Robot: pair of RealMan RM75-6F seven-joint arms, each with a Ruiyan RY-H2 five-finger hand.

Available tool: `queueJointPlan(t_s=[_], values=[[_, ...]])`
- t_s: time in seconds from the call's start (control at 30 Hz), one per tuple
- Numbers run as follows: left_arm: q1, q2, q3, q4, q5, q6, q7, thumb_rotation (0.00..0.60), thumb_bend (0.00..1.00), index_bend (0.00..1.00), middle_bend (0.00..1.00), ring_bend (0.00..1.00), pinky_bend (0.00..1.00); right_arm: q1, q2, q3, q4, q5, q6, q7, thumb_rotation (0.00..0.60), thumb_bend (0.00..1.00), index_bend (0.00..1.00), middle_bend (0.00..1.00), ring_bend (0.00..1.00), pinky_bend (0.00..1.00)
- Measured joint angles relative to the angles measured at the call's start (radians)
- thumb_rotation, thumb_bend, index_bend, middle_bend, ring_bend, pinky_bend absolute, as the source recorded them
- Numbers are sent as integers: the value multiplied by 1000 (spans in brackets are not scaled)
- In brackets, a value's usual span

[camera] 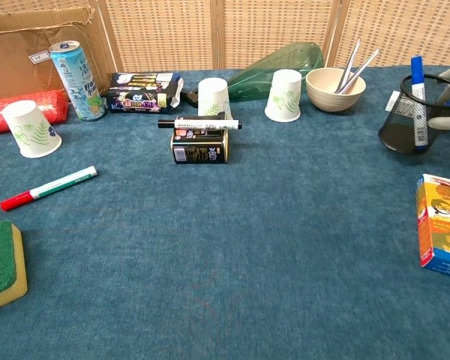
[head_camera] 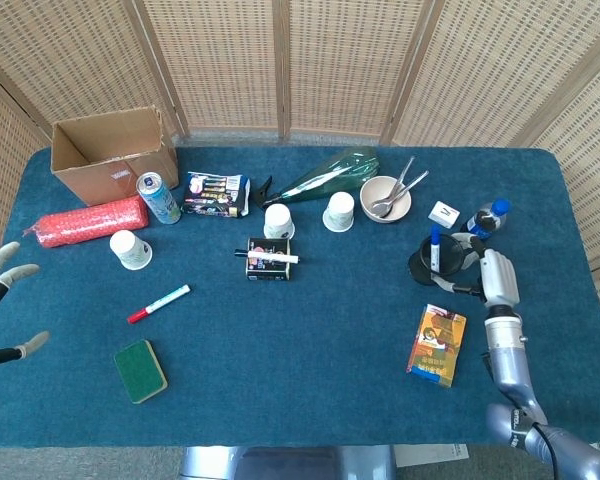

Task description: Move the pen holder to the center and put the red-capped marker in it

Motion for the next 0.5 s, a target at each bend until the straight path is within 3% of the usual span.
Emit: queueJointPlan(t_s=[0.3,0.5], values=[[2,5,0,0,10,5,-14,600,184,214,0,0,0,-32,73,-40,-236,-92,66,12,600,0,386,527,533,383],[2,9,3,-2,17,6,-18,600,185,214,0,0,0,-38,104,-93,-407,-200,108,-59,600,0,385,522,534,383]])
